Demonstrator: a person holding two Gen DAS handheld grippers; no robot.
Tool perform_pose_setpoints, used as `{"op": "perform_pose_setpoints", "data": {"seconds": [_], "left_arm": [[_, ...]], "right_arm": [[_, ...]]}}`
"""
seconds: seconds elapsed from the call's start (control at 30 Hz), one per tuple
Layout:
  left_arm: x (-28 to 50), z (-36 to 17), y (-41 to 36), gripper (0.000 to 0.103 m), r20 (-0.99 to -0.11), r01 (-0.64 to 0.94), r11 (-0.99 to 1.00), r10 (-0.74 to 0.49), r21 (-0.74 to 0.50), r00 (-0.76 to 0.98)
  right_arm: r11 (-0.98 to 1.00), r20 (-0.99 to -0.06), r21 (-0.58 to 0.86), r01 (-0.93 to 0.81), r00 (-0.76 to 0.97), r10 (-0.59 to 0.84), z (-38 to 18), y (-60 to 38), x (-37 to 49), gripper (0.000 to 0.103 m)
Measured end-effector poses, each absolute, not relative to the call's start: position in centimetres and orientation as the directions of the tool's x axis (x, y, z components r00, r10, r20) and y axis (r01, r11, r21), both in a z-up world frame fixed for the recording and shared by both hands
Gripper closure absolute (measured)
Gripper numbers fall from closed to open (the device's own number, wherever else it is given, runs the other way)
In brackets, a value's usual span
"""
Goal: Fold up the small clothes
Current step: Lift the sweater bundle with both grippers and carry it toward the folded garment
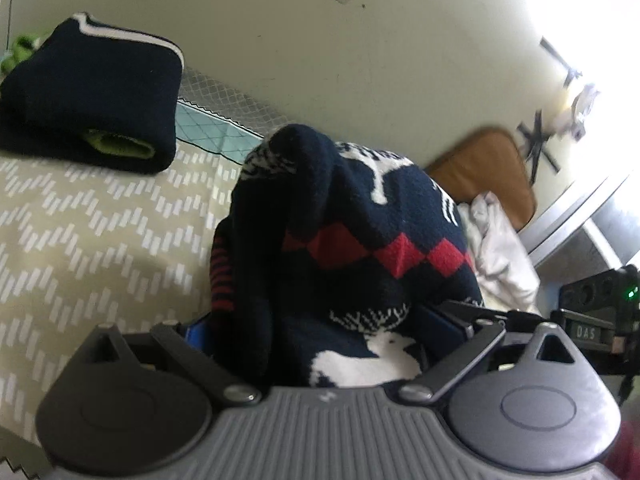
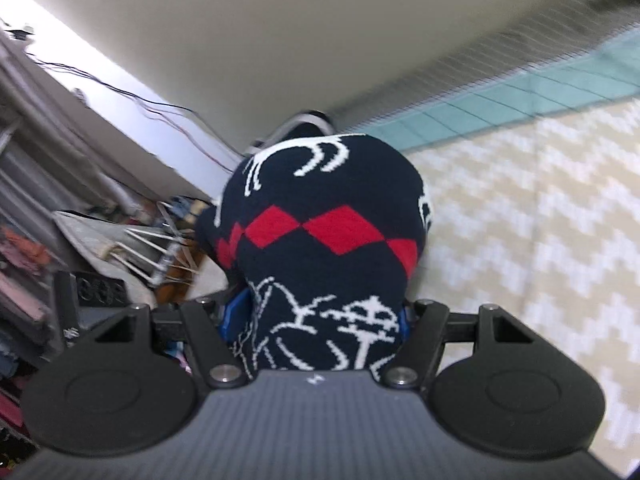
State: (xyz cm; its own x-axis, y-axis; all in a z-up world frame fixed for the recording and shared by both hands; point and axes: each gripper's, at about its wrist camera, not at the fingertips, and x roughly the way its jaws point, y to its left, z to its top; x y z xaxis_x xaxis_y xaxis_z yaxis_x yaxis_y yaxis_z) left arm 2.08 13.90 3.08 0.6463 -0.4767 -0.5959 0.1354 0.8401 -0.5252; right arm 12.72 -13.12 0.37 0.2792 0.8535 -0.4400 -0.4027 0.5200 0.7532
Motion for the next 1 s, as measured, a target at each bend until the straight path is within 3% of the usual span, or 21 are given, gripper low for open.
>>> {"op": "perform_pose_setpoints", "data": {"seconds": [0.17, 0.27, 0.5, 0.57, 0.6, 0.63, 0.7, 0.83, 1.0], "left_arm": [[0.7, 4.4, 16.6, 0.0, -0.573, 0.105, 0.847, -0.439, -0.522, 0.693], [0.2, 4.2, 18.3, 0.0, -0.591, 0.061, 0.855, -0.406, -0.515, 0.696], [1.1, 1.2, 16.1, 0.0, -0.621, 0.101, 0.817, -0.505, -0.567, 0.599], [1.3, 1.0, 15.4, 0.005, -0.615, 0.11, 0.814, -0.512, -0.571, 0.6], [1.4, 0.9, 15.5, 0.02, -0.608, 0.115, 0.809, -0.519, -0.577, 0.601], [1.6, 0.9, 16.0, 0.025, -0.588, 0.125, 0.78, -0.556, -0.613, 0.587], [1.5, 1.6, 16.9, 0.034, -0.564, 0.127, 0.762, -0.57, -0.635, 0.597], [0.0, 6.2, 19.6, 0.037, -0.478, 0.165, 0.775, -0.526, -0.61, 0.703], [-1.4, 14.5, 24.9, 0.036, -0.372, 0.152, 0.845, -0.378, -0.512, 0.848]], "right_arm": [[0.513, -0.437, 0.752, -0.415, 0.268, 0.858, 0.5, -13.7, 12.5, 0.028], [0.507, -0.431, 0.753, -0.419, 0.269, 0.861, 0.3, -14.4, 12.4, 0.019], [0.466, -0.403, 0.771, -0.434, 0.234, 0.885, -1.5, -12.3, 12.4, 0.01], [0.48, -0.421, 0.742, -0.469, 0.232, 0.877, -1.0, -10.5, 11.8, 0.009], [0.47, -0.406, 0.759, -0.45, 0.237, 0.883, -0.9, -10.2, 11.8, 0.013], [0.46, -0.394, 0.771, -0.441, 0.238, 0.888, -0.6, -10.0, 12.0, 0.026], [0.465, -0.397, 0.759, -0.455, 0.241, 0.885, 0.5, -9.6, 12.5, 0.041], [0.397, -0.338, 0.764, -0.509, 0.209, 0.918, 4.1, -7.0, 13.4, 0.044], [0.215, -0.171, 0.753, -0.622, 0.131, 0.977, 11.0, -0.3, 16.3, 0.044]]}}
